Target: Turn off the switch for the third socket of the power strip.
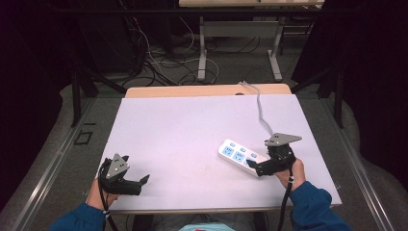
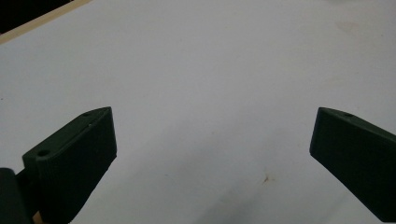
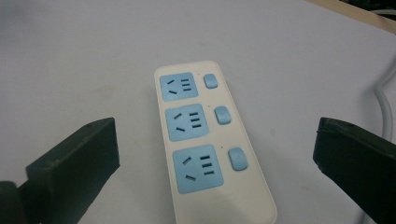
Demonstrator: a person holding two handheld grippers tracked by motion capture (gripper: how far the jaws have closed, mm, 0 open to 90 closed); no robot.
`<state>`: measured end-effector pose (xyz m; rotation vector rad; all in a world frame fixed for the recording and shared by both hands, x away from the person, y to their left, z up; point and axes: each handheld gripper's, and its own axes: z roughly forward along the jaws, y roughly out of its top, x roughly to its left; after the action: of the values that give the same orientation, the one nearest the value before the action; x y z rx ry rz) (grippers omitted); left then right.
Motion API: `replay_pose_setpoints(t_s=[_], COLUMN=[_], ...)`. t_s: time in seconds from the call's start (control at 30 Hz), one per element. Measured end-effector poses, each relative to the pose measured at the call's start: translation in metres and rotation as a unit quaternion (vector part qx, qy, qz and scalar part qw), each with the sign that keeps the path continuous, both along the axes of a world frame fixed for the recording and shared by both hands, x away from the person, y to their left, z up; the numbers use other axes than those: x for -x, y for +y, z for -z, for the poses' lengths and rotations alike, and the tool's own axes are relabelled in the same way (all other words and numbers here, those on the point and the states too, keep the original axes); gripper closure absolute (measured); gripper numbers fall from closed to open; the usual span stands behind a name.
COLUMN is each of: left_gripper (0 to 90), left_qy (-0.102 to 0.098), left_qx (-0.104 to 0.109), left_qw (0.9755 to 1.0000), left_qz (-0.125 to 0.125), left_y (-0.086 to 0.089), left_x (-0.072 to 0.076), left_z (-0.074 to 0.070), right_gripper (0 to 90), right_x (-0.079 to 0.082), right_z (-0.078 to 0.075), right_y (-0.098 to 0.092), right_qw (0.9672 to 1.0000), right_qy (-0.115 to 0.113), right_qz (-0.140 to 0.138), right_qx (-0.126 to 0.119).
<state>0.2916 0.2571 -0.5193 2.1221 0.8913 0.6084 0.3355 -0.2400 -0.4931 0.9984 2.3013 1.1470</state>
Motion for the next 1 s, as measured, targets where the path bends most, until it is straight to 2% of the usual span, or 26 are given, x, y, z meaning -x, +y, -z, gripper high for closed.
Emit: replay_pose_setpoints(t_s=[0.53,1.0], left_gripper=[0.6,0.6], left_qy=[-0.003,-0.006], left_qx=[-0.001,-0.005], left_qw=[1.0,1.0], left_qz=[-0.001,0.0], left_y=[0.0,0.0], left_x=[0.0,0.0], left_z=[0.0,0.0], right_gripper=[0.0,0.0], right_x=[0.014,0.021], right_z=[0.008,0.013], right_y=[-0.02,-0.03], right_qw=[0.9996,0.9994], right_qy=[-0.001,0.002], right_qz=[0.027,0.034], right_qx=[0.007,0.009])
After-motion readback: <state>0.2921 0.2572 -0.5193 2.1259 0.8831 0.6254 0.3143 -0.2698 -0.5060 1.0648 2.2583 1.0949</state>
